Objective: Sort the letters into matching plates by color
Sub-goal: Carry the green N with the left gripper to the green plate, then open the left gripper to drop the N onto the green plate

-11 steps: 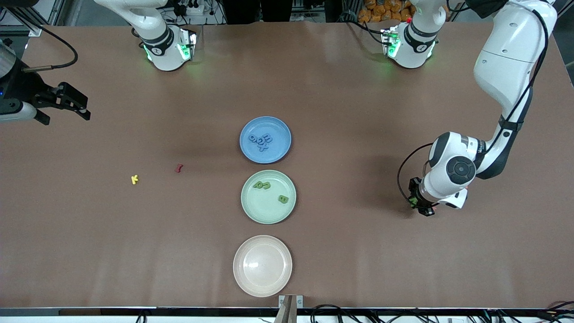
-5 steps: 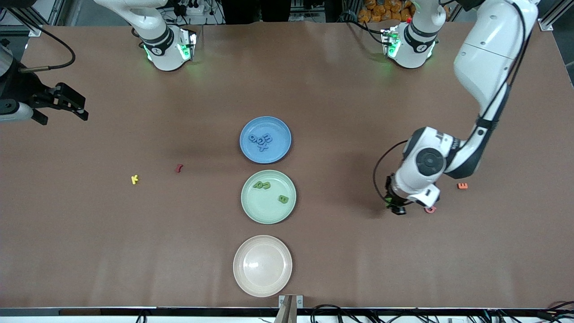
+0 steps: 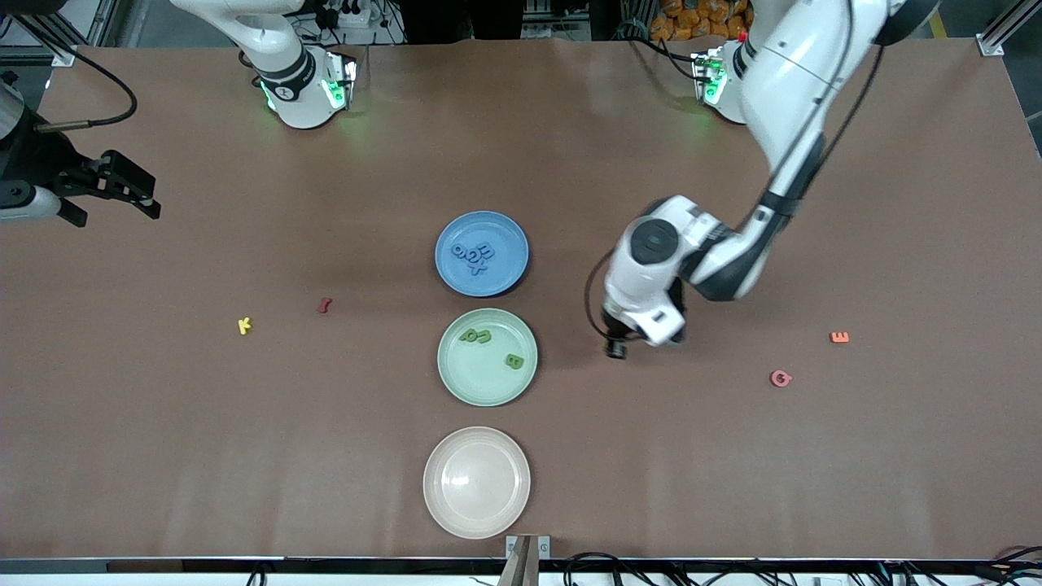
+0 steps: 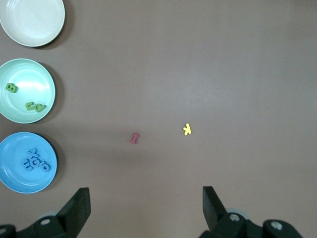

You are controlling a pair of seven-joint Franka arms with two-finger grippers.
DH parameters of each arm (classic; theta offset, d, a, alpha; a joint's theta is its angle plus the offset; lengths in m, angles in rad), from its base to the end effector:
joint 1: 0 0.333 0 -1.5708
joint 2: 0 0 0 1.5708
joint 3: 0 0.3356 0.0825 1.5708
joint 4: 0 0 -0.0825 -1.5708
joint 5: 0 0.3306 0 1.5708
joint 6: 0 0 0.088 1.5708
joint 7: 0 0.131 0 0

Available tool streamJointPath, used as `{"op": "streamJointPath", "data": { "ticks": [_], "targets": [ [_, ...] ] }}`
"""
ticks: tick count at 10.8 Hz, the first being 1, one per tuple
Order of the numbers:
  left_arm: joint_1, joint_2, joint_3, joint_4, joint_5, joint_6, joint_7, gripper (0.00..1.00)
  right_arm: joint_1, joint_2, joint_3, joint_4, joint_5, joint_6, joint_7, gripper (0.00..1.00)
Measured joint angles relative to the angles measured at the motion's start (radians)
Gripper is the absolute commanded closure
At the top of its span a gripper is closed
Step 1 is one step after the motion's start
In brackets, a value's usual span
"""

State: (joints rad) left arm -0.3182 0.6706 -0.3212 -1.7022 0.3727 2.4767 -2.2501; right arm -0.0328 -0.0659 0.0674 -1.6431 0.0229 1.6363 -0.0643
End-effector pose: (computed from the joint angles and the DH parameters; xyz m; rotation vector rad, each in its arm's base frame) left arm 0.5542 -0.3697 0.2613 2.2789 1.9448 0.1144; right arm 0.4865 0.0209 0.6281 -3.1189 -0.1530 -0.0925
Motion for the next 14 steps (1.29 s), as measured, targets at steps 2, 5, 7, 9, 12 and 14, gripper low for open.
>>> {"op": "streamJointPath", "data": {
  "ticks": [2,5,7,9,12,14],
  "targets": [
    [-0.114,0.004,0.006,0.055,0.000,0.000,-0.028,1.00,0.000,0.001,-0.001,0.000,0.000,0.000,0.000,0.00],
    [-0.176,0.017,0.015,0.118,0.000,0.031,-0.029,1.00,0.000,0.001,-0.002,0.001,0.000,0.000,0.000,0.00],
    [-0.187,0.024,0.023,0.133,0.000,0.095,-0.028,1.00,0.000,0.001,-0.002,0.001,0.000,0.000,0.000,0.00],
    [-0.220,0.033,0.043,0.153,0.000,0.135,-0.026,0.95,0.001,0.002,-0.002,0.001,0.000,-0.001,0.000,0.00],
    [-0.279,0.069,0.084,0.158,0.032,0.160,-0.023,0.02,0.001,0.002,-0.002,0.001,0.000,-0.001,0.000,0.00],
    [-0.338,0.090,0.139,0.184,0.034,0.168,-0.023,0.00,0.001,0.002,-0.002,0.001,0.000,-0.001,0.000,0.00]
  ]
}}
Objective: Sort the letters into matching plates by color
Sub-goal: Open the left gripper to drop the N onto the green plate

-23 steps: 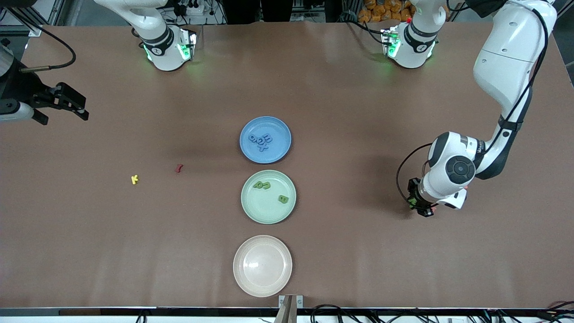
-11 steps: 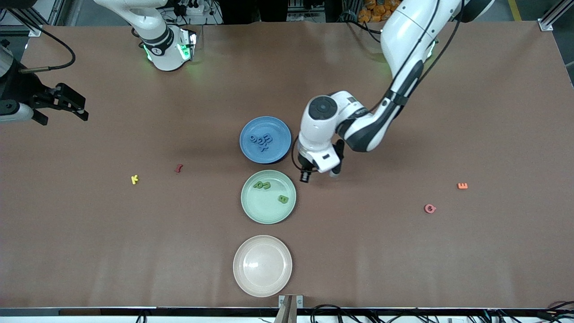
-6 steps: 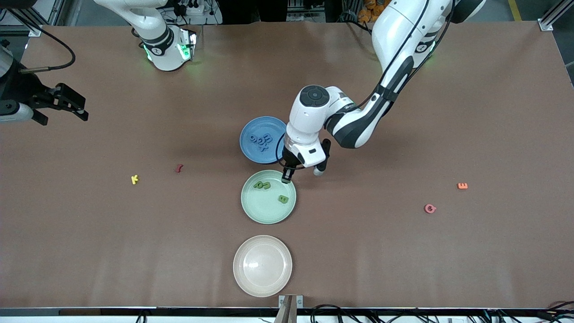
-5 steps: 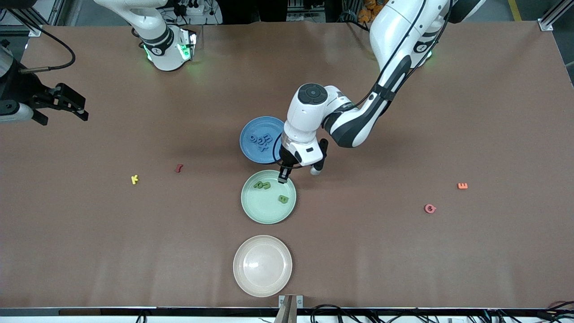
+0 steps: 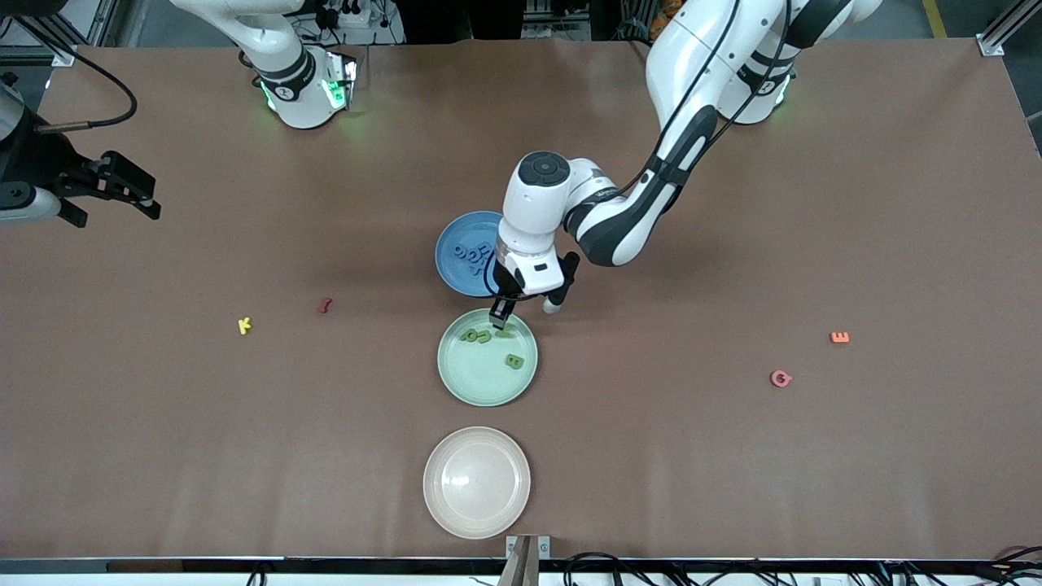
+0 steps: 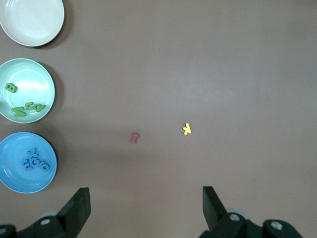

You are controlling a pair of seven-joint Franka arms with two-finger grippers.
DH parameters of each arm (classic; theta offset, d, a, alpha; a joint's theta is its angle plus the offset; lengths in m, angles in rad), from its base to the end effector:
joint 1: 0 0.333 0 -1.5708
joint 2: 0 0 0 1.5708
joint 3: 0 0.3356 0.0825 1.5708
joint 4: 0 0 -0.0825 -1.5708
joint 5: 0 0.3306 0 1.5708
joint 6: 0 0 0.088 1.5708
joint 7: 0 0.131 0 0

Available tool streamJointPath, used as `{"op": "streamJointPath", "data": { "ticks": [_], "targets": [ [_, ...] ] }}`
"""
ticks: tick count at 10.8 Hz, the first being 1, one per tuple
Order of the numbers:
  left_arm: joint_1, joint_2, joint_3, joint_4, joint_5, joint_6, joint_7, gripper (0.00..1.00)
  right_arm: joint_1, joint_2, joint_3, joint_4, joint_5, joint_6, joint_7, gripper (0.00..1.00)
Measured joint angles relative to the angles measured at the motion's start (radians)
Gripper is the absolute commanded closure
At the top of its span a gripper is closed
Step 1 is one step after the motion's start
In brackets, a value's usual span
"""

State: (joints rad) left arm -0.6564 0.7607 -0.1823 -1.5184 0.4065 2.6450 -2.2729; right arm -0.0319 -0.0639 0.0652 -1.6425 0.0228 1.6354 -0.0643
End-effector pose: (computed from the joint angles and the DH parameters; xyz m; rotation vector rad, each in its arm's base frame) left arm 0.5017 -0.5230 0.2822 2.2828 1.5400 0.2097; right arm 0.4871 0.0202 0.6273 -3.1189 -0.1510 -0.0889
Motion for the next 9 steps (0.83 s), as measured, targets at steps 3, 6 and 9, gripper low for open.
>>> {"op": "streamJointPath", "data": {
  "ticks": [3,6,9],
  "targets": [
    [-0.043,0.021,0.040,0.027,0.003,0.000,0.009,0.00,0.000,0.000,-0.004,0.000,0.000,0.000,0.000,0.00],
    [-0.060,0.023,0.042,0.029,0.049,-0.078,0.148,0.00,0.000,0.000,-0.006,0.000,0.000,-0.001,0.000,0.00],
    [-0.062,0.022,0.042,0.040,0.053,-0.177,0.371,0.00,0.000,0.000,-0.006,0.000,0.000,-0.002,0.000,0.00]
  ]
}}
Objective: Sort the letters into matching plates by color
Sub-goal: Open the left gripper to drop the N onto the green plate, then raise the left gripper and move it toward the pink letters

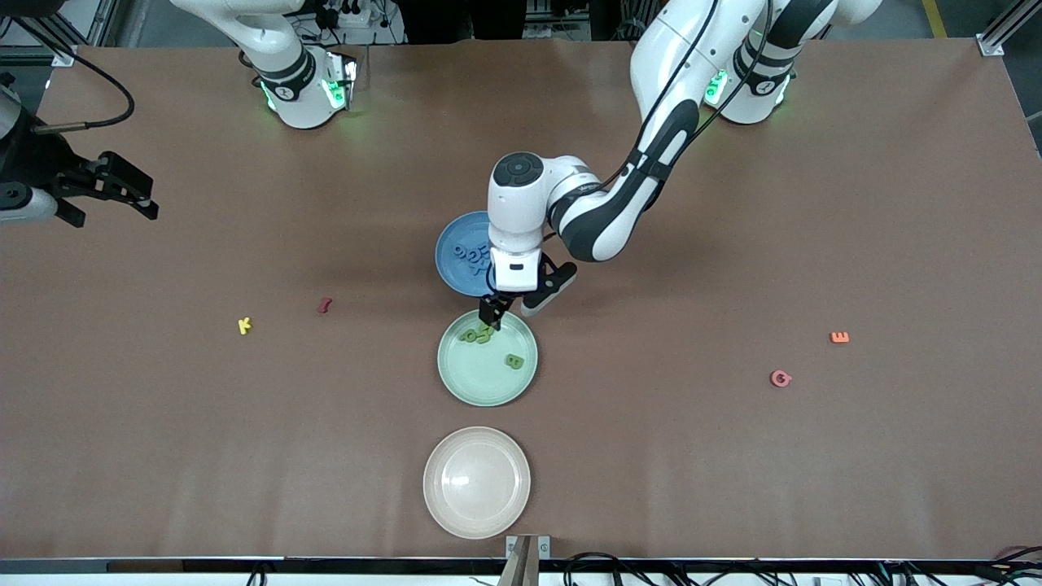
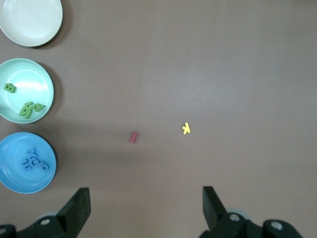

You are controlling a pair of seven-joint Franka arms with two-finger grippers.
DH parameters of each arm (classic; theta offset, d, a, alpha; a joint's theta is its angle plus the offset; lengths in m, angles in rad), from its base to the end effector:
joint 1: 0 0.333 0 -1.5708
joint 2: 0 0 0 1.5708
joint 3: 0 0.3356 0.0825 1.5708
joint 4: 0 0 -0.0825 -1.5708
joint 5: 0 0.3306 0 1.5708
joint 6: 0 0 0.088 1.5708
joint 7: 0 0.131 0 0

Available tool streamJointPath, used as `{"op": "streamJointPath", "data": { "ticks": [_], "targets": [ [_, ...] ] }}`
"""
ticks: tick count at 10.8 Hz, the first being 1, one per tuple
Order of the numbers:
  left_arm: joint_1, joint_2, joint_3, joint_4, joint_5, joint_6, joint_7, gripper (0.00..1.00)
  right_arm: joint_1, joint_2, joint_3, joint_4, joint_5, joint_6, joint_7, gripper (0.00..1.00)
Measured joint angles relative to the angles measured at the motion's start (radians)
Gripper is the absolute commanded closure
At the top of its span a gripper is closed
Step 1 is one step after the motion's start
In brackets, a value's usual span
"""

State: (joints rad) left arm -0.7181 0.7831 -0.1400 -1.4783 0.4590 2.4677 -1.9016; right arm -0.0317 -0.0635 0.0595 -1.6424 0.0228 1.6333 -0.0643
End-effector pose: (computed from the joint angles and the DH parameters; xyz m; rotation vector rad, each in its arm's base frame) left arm 0.4892 -0.5239 0.2598 2.7326 1.1003 0.3957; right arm 0.4870 0.0175 0.6269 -3.1192 -0.1425 -0.0853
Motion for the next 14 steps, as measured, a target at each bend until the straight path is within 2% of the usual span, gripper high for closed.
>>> {"op": "streamJointPath", "data": {
  "ticks": [1,5,8,9,12,14],
  "targets": [
    [0.002,-0.001,0.000,0.005,-0.009,-0.063,0.106,0.00,0.000,0.000,0.000,0.000,0.000,-0.002,0.000,0.00],
    [0.058,-0.010,-0.001,0.013,-0.240,-0.260,0.575,0.00,0.000,0.000,-0.001,0.000,0.000,-0.004,0.000,0.00],
    [0.230,-0.092,-0.017,0.020,-0.360,-0.540,0.975,0.00,0.001,0.001,-0.002,0.000,0.000,-0.005,0.000,0.00],
    [0.286,-0.121,-0.021,0.004,-0.380,-0.580,1.042,0.00,0.001,0.001,-0.002,0.000,0.000,-0.005,0.000,0.00],
    [0.344,-0.183,-0.030,-0.098,-0.384,-0.590,1.080,0.00,0.001,0.001,-0.003,0.001,0.000,-0.005,0.000,0.00],
    [0.364,-0.248,-0.032,-0.194,-0.384,-0.539,1.104,0.00,0.001,0.001,-0.004,0.001,0.000,-0.009,-0.001,0.00]
  ]
}}
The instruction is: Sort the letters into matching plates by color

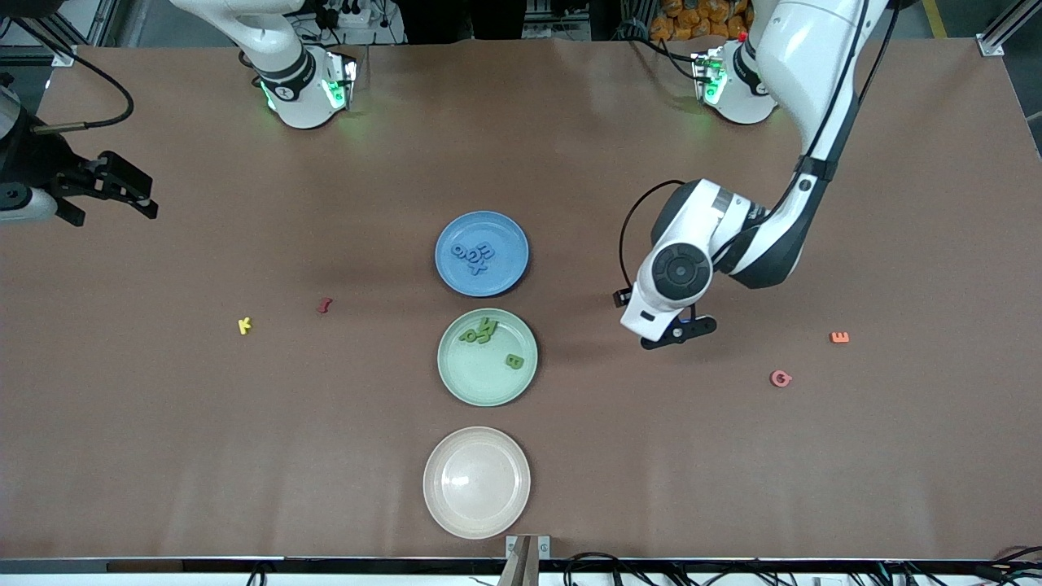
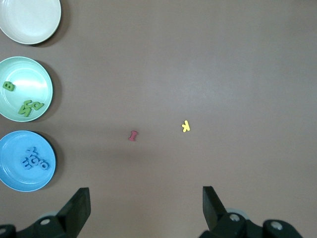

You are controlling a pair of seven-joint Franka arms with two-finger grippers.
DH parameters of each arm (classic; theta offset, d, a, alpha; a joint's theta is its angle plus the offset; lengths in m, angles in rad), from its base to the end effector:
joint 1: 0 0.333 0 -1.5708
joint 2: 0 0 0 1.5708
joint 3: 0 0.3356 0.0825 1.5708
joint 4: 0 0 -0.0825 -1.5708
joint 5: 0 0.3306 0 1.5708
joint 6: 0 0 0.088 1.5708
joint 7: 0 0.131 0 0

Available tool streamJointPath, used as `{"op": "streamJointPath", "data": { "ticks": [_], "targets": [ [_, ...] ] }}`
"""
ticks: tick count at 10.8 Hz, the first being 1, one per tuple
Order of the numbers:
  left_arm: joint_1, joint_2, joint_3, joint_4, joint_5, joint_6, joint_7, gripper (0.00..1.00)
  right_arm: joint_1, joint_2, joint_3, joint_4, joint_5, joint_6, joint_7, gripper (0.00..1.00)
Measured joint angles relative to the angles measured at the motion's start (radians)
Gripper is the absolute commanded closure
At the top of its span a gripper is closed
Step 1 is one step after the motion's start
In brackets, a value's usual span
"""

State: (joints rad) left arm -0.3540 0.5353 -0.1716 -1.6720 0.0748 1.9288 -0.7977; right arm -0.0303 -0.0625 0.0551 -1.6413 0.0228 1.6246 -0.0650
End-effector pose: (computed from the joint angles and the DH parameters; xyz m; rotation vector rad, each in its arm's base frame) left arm 0.5333 -0.2878 0.3029 -2.9527 -0.3681 0.3405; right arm 0.4863 0.0159 0.6261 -3.1192 -0.1390 -0.0720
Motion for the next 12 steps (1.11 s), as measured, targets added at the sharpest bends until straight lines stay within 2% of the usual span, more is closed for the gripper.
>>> {"op": "streamJointPath", "data": {
  "ticks": [3,5,9,12],
  "targets": [
    [0.077,-0.147,0.000,-0.225,0.000,0.130,0.114,0.00,0.000,0.000,-0.004,0.003,0.000,-0.002,-0.001,0.00],
    [0.146,-0.242,0.000,-0.326,0.000,0.145,0.218,0.00,0.000,0.000,-0.006,0.010,-0.005,-0.002,-0.001,0.00],
    [0.253,-0.356,-0.002,-0.416,-0.029,0.149,0.403,0.00,0.000,0.000,-0.010,0.021,-0.011,-0.002,-0.001,0.00],
    [0.290,-0.386,-0.003,-0.435,-0.037,0.151,0.434,0.00,0.011,0.001,-0.049,0.035,-0.011,-0.003,-0.005,0.00]
  ]
}}
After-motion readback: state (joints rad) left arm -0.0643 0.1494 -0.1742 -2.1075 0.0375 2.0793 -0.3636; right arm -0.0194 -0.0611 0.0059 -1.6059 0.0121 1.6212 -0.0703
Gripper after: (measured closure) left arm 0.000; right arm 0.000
